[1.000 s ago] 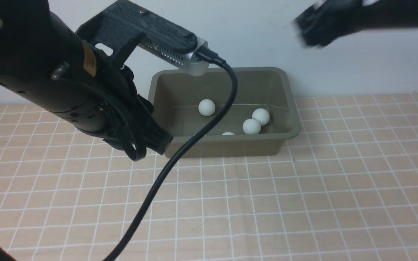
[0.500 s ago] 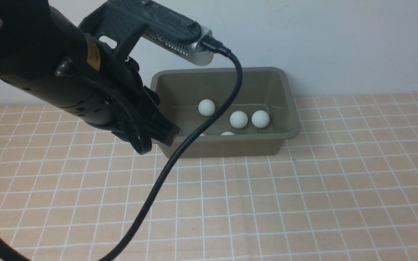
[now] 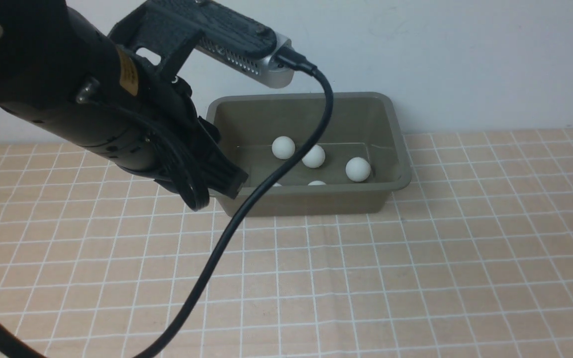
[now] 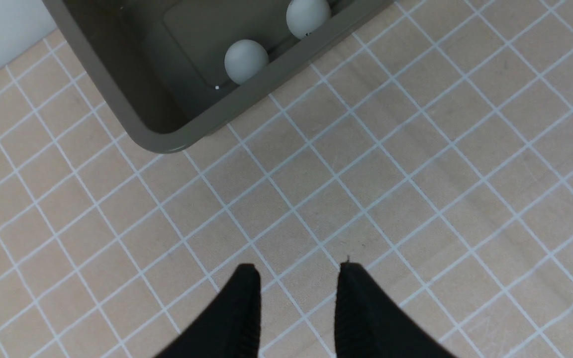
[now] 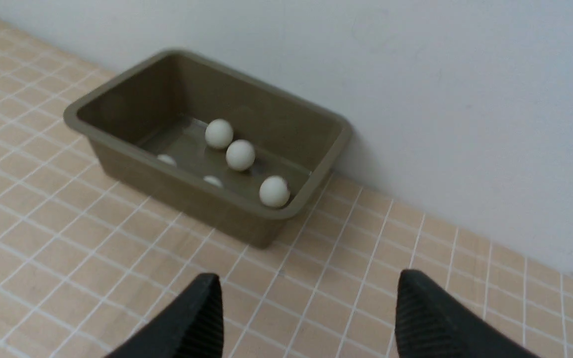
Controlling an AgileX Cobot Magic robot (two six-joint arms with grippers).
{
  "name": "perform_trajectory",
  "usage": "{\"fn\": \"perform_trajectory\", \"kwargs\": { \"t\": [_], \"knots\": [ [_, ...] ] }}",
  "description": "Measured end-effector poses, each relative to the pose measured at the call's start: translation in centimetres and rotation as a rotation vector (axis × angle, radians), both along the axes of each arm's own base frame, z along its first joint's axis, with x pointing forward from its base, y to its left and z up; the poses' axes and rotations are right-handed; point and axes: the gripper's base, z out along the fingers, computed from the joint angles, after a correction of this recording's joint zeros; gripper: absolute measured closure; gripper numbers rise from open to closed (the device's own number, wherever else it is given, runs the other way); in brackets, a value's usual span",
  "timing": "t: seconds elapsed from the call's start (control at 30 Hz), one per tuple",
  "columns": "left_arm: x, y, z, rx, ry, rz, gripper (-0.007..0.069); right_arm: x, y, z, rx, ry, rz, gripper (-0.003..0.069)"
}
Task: Put the table tennis balls into the box on the light coffee tablecloth.
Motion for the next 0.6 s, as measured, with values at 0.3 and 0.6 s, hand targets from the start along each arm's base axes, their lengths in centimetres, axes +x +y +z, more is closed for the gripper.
{"fn": "perform_trajectory", "kwargs": {
  "t": [0.3,0.6],
  "knots": [
    [-0.1,-0.1,0.0,-0.019,0.013,-0.003,0.0463,-0.7,-0.5,-7.4,0.081,-0.090,-0.043,0.0230],
    [-0.1,-0.2,0.0,-0.024,0.017,-0.004,0.0463,-0.2,-0.3,-12.7,0.049,0.052,-0.050,0.0230]
  ]
}}
